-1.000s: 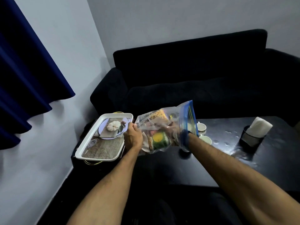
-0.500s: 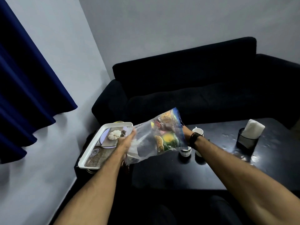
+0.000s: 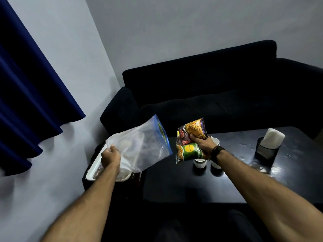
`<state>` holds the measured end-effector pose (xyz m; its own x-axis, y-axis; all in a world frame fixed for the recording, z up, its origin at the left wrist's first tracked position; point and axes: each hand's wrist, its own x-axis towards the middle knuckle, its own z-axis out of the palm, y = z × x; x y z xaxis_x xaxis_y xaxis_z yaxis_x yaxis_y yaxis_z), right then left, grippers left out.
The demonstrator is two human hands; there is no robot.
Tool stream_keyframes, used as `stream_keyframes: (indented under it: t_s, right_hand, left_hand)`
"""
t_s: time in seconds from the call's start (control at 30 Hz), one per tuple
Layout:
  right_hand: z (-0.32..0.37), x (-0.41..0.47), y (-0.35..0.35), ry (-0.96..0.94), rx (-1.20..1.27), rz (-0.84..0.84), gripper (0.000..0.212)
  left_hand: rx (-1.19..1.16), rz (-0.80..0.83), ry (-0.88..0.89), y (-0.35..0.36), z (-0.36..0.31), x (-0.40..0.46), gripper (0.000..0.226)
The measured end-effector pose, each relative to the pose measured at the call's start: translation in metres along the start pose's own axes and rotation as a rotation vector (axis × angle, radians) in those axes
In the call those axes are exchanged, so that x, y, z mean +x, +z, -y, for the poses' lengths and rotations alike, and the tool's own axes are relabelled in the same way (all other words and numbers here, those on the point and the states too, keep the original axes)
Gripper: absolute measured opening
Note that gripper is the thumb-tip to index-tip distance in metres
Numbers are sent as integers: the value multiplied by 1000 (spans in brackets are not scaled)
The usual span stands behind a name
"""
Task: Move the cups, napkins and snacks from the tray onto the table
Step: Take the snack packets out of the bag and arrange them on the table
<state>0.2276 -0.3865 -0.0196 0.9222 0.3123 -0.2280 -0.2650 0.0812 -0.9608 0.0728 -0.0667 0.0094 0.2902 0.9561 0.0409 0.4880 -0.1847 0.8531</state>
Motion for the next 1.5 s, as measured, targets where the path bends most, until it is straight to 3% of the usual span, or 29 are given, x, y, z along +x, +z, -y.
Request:
stream_keyframes:
  t_s: [0.23,0.47,0.6,0.7,0.77,0.97,1.07,1.3,1.4,1.5]
  right_hand:
    - [-21,6,29,-113,-391,21,52]
    - [-75,15,63,-23,-690,78,52]
    - [-111,22,74,45,-788,116,51]
    - [-130,31,76,59,-809,120,55]
    - [-139,37,73,49,-811,101,59]
    - [-152,53,73,9,-884,85,63]
    - [-155,54,75,-5,-927,66,72]
    - [-152,43,78,-49,-956,1,73]
    - [-147,39,77,-94,-982,-7,68]
    - [-141,38,75,-152,-1014,-18,63]
  left_hand:
    - [-150,-66,-148,2,12,0,47]
    - [-337,-75,-286,15,26,-1,35]
    - [-467,-111,-242,23,26,16,14]
    - [-454,-110,-189,27,25,35,13]
    - [-407,-113,-212,32,31,41,20]
    - [-204,-157,-491,49,60,38,74]
    - [-28,-244,-367,55,64,21,89]
    - [248,-228,184,81,53,-17,84]
    - [328,-35,452,97,53,-41,77]
    - [340,363,504,114,62,-70,80]
